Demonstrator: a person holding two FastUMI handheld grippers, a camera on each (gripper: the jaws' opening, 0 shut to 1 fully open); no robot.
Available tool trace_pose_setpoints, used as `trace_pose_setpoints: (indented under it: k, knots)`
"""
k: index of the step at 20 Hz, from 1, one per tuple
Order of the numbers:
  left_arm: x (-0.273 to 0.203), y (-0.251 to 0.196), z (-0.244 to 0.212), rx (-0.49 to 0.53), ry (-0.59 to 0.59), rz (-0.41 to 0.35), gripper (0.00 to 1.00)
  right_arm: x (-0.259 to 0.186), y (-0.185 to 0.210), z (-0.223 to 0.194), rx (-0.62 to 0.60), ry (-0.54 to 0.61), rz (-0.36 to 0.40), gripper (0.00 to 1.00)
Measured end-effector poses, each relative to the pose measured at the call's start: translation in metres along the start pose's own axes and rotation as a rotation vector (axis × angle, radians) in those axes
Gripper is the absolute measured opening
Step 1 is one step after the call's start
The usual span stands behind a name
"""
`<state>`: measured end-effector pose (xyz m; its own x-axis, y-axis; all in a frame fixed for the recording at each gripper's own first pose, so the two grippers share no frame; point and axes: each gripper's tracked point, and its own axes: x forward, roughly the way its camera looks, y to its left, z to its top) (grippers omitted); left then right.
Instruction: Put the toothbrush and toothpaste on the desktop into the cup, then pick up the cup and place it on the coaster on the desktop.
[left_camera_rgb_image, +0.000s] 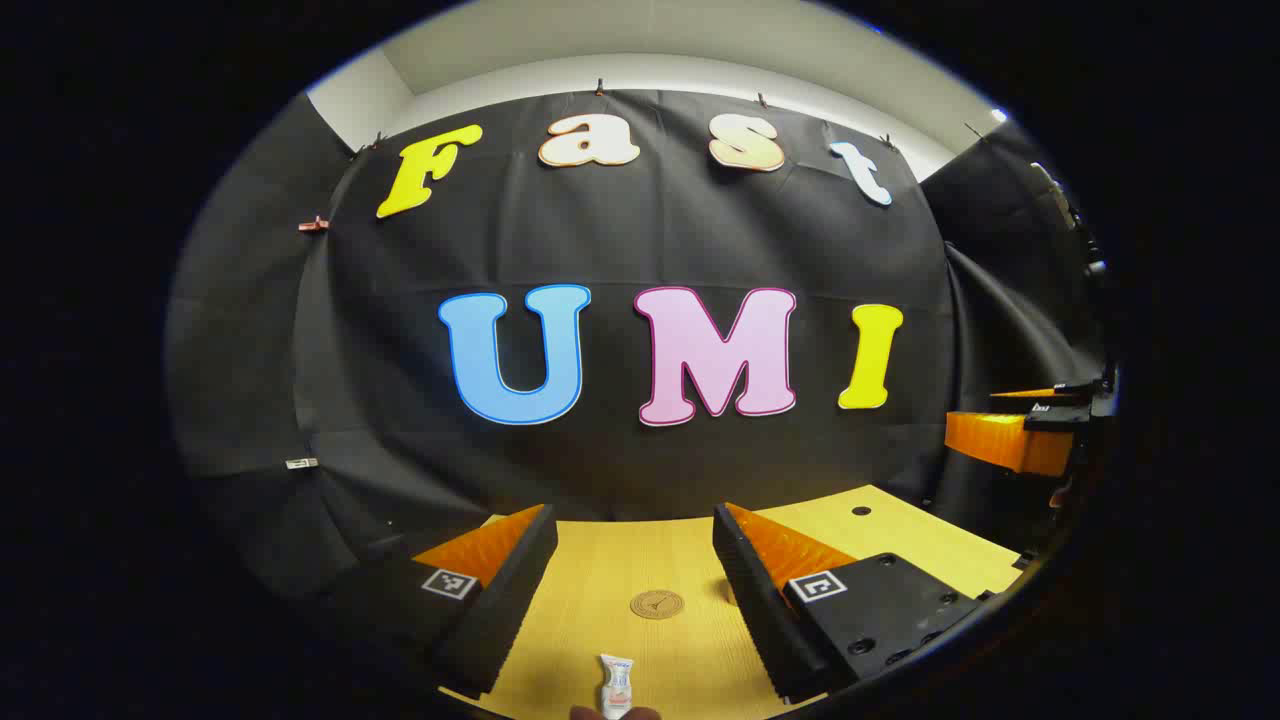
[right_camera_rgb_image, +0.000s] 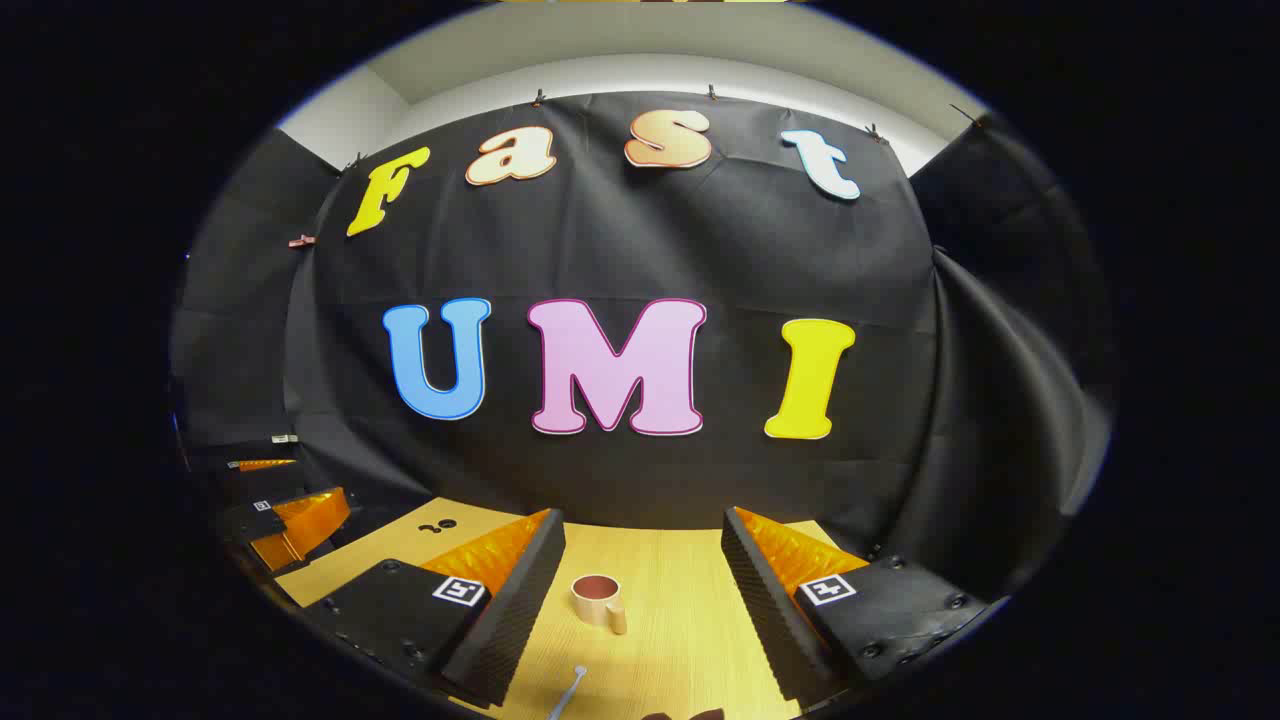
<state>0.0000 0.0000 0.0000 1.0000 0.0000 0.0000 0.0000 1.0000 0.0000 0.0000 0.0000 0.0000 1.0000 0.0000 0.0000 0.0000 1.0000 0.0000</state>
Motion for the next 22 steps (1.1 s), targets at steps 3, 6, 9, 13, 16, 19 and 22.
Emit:
trace_pose_setpoints:
  k: [3, 6, 9, 13, 16, 19, 22]
  knots:
    - [0.000, -0.001, -0.001, -0.001, 0.004, -0.002, 0.97, 0.000, 0.001, -0.002, -0.001, 0.005, 0.002, 0.97]
    - [-0.001, -0.001, -0.003, 0.000, 0.007, -0.005, 0.97, -0.001, 0.002, -0.003, -0.007, 0.008, 0.003, 0.97]
    - [-0.001, -0.001, -0.005, 0.003, 0.012, -0.005, 0.97, -0.001, 0.002, -0.005, -0.007, 0.016, 0.004, 0.97]
    - [-0.001, 0.001, -0.006, 0.001, 0.017, -0.003, 0.97, -0.001, 0.004, -0.004, -0.012, 0.013, 0.004, 0.97]
    - [0.000, 0.002, -0.008, 0.001, 0.020, 0.000, 0.97, 0.000, 0.005, -0.005, -0.013, 0.017, 0.007, 0.97]
    - [0.001, 0.002, -0.013, 0.001, 0.033, -0.005, 0.97, 0.000, 0.007, -0.007, -0.013, 0.027, 0.009, 0.97]
    - [0.006, 0.001, -0.035, 0.010, 0.087, -0.010, 0.97, -0.001, 0.008, -0.014, -0.018, 0.043, 0.009, 0.96]
